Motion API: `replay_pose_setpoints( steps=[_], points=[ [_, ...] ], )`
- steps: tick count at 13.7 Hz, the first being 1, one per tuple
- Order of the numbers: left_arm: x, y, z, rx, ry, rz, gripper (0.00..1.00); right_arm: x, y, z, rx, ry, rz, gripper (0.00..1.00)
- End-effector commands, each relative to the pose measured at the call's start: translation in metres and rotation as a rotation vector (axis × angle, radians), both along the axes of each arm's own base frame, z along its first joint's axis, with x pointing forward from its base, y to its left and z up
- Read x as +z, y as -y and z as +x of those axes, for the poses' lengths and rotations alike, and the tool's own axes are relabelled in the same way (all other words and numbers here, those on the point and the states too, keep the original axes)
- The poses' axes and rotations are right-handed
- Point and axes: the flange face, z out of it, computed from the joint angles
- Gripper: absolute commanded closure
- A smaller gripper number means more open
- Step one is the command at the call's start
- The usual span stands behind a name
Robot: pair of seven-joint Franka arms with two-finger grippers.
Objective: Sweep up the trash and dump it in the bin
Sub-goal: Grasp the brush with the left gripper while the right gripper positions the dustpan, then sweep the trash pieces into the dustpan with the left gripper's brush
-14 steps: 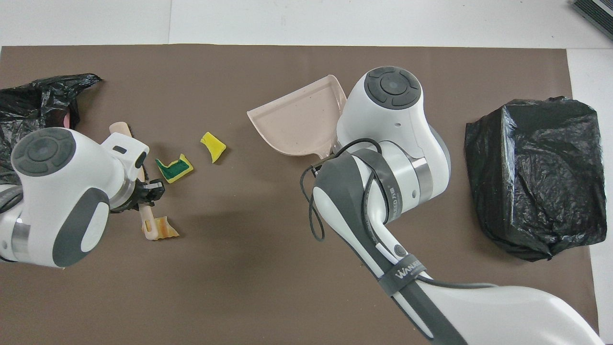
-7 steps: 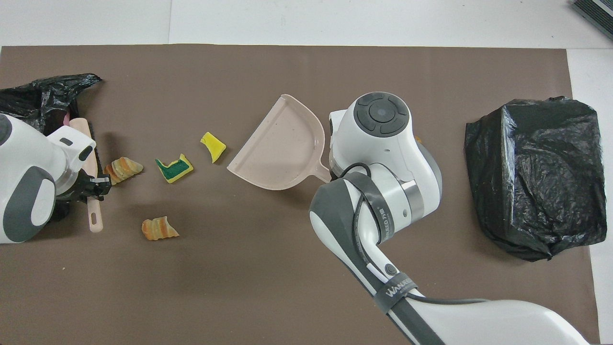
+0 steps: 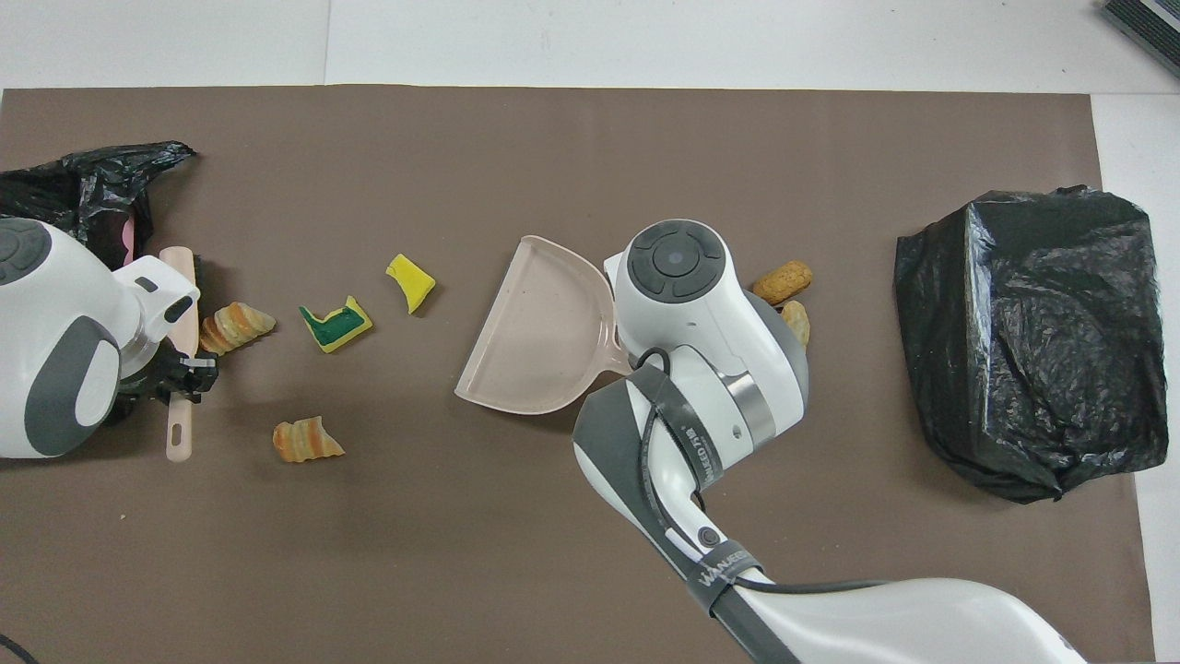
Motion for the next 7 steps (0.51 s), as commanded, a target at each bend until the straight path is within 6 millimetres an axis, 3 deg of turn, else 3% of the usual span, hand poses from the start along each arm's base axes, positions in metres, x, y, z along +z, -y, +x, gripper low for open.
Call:
replay_pose_setpoints(
  steps=[1,3,7],
  points=[
    [0.001,0.013,-0.002,-0.059,-0.03,-0.029,1.0,-0.005,-0.006,-0.003,0.043,0.018,-0.013,1.0],
    [0.0,0.031,-0.002,-0.104,-0.036,-0.128,1.0,-0.01,-0.016,-0.008,0.049,0.019,-0.013,1.0],
    [0.0,0.079,-0.008,-0.281,-0.048,-0.165,1.0,-0.019,-0.036,-0.02,0.027,0.015,-0.022,1.0]
  ],
)
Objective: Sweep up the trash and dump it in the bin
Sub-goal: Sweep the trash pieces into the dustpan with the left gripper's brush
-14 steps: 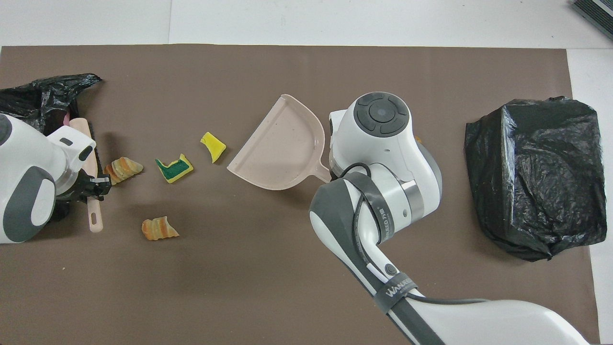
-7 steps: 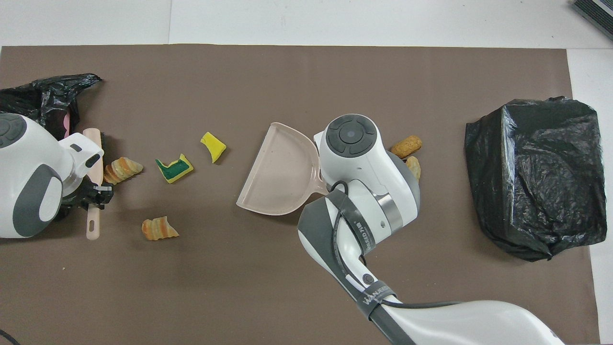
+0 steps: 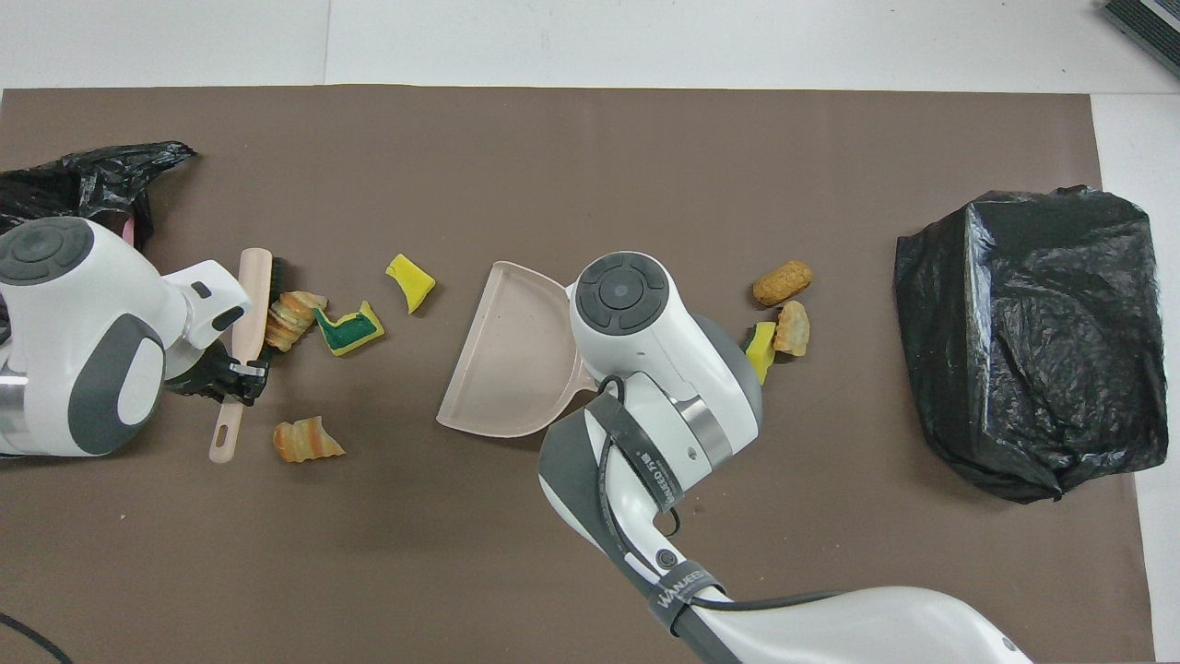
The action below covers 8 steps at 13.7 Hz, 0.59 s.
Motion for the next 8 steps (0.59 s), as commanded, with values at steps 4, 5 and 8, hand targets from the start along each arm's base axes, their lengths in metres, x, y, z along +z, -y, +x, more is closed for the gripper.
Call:
replay_pose_setpoints(
  steps=[4,5,8],
  points=[
    [-0.002,0.063,-0.022,-0.135,-0.027,-0.064,1.0,-0.008,-0.005,-0.001,-0.069,0.018,-0.008,1.0],
    [-0.001,0.077,-0.026,-0.155,-0.028,-0.067,1.0,-0.008,-0.004,-0.001,-0.076,0.014,-0.01,1.0],
    [0.001,0.121,-0.039,-0.176,-0.037,-0.124,1.0,-0.008,-0.001,-0.002,-0.087,0.003,-0.021,1.0]
  ],
)
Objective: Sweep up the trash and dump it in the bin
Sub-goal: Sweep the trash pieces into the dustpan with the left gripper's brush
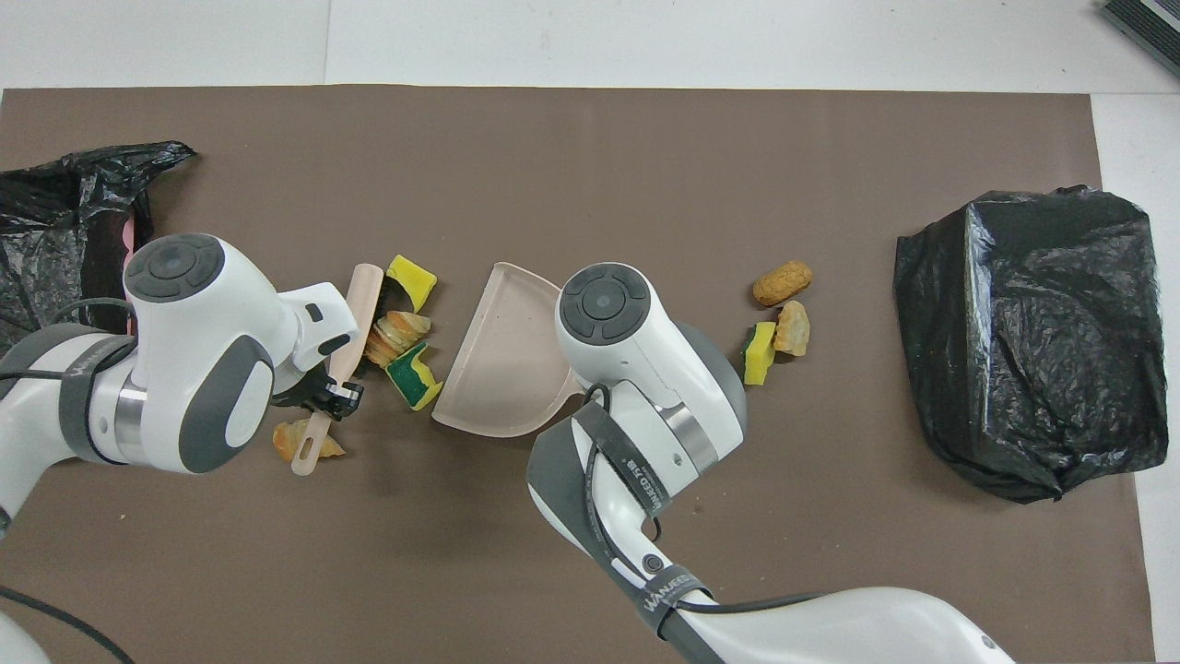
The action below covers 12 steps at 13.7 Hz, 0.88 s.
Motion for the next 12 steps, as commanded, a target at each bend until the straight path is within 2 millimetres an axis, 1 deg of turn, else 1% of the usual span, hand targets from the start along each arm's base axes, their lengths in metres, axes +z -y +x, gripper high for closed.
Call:
replay_pose_setpoints(
  steps=[1,5,6,7,9,10,12],
  points=[
    [0.007,0.036,-0.021,-0.041,-0.01,-0.038,1.0,-0.001,0.004,0.0,-0.029,-0.003,-0.008,1.0],
    [0.014,0.102,-0.047,-0.047,-0.011,-0.05,1.0,-0.001,0.006,0.001,-0.032,-0.004,-0.009,1.0],
    [0.02,0.109,-0.047,-0.039,-0.004,-0.05,1.0,-0.001,0.006,0.001,-0.032,-0.008,-0.011,1.0],
    [0.024,0.112,-0.048,-0.039,0.0,-0.049,1.0,-0.001,0.006,0.001,-0.032,-0.008,-0.011,1.0],
    [0.043,0.105,-0.055,-0.026,-0.015,-0.044,1.0,-0.001,0.006,0.001,-0.032,-0.008,-0.011,1.0],
    [0.052,0.096,-0.058,0.008,-0.029,-0.032,1.0,-0.001,0.006,0.001,-0.032,-0.008,-0.011,1.0],
    [0.065,0.081,-0.068,0.126,-0.062,0.014,1.0,-0.001,0.007,0.001,-0.033,-0.006,-0.011,1.0]
  ],
)
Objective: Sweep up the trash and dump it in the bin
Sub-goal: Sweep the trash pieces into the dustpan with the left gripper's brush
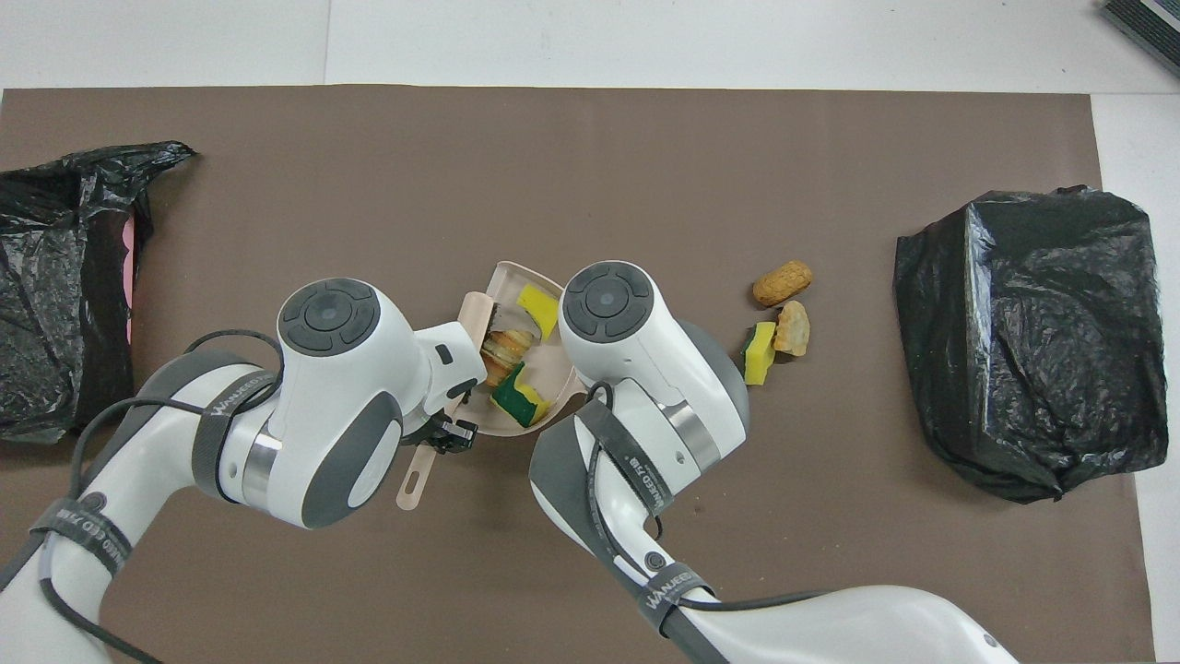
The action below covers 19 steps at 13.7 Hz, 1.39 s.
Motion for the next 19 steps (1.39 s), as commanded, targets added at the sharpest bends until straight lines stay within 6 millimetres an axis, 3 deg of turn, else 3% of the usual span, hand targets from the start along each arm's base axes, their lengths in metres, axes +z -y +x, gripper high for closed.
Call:
replay_pose_setpoints(
  steps=[1,3,6,10,12,15,19],
  points=[
    [0.025,-0.028,-0.012,0.175,-0.015,0.036,1.0,-0.001,0.005,0.001,-0.017,-0.002,-0.005,1.0],
    [0.033,-0.052,-0.025,0.278,-0.006,0.084,1.0,-0.001,0.007,0.003,0.029,0.006,-0.004,1.0],
    [0.015,-0.082,-0.06,0.382,0.026,0.224,1.0,0.004,-0.003,-0.002,0.124,0.03,-0.015,1.0],
    [-0.004,-0.13,-0.073,0.539,-0.002,0.303,1.0,-0.019,-0.001,-0.026,0.25,0.062,0.025,1.0],
    [-0.021,-0.136,-0.086,0.576,-0.03,0.335,1.0,-0.018,-0.001,-0.027,0.265,0.061,0.027,1.0],
    [-0.036,-0.135,-0.09,0.649,-0.006,0.347,1.0,-0.017,0.0,-0.027,0.255,0.05,0.02,1.0],
    [-0.042,-0.13,-0.075,0.651,0.056,0.286,1.0,0.007,-0.009,-0.031,0.187,-0.022,-0.052,1.0]
  ],
)
